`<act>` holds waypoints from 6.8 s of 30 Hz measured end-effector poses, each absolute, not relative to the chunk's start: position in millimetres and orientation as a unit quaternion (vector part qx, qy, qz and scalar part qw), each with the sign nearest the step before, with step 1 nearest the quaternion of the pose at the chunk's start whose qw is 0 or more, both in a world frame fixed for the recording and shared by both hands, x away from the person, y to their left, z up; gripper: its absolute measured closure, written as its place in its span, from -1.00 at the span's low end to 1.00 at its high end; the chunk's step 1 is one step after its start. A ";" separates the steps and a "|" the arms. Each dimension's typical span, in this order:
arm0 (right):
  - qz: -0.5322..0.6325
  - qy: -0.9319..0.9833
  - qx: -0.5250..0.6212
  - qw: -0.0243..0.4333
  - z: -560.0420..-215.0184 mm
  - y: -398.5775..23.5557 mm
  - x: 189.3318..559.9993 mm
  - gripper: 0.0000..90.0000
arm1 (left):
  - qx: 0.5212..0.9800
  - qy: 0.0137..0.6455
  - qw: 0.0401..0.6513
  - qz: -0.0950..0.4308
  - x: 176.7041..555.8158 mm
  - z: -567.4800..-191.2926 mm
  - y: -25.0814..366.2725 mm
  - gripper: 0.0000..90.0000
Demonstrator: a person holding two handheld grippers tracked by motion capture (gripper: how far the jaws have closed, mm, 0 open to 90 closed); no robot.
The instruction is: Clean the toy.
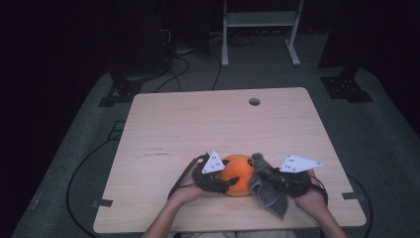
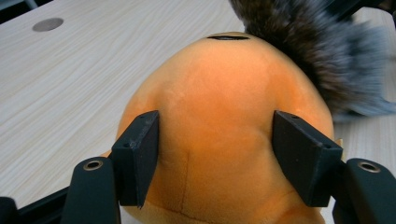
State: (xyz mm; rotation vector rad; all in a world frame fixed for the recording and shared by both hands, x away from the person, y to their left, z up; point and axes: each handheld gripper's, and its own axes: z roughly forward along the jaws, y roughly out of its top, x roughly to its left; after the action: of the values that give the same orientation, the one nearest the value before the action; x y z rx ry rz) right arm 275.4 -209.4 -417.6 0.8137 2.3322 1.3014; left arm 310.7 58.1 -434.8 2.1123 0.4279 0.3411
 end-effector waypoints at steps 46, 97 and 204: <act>0.461 0.821 0.304 0.148 -428.4 -219.5 272.6 0.64 | 0.866 0.150 0.454 0.147 300.0 -428.1 50.4 -0.68; 0.486 0.812 0.294 0.135 -410.9 -224.7 272.9 0.64 | 0.883 0.072 0.439 0.153 285.2 -430.7 43.7 -0.42; 0.451 0.814 0.295 0.216 -408.9 -218.2 260.9 0.65 | 0.837 0.184 0.480 0.188 304.4 -441.4 56.4 -0.14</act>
State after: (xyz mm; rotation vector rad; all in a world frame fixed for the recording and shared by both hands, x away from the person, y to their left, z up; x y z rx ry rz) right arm 260.9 -218.2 -408.9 0.8182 2.2569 1.2486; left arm 304.4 56.4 -441.4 2.0418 0.4500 0.4589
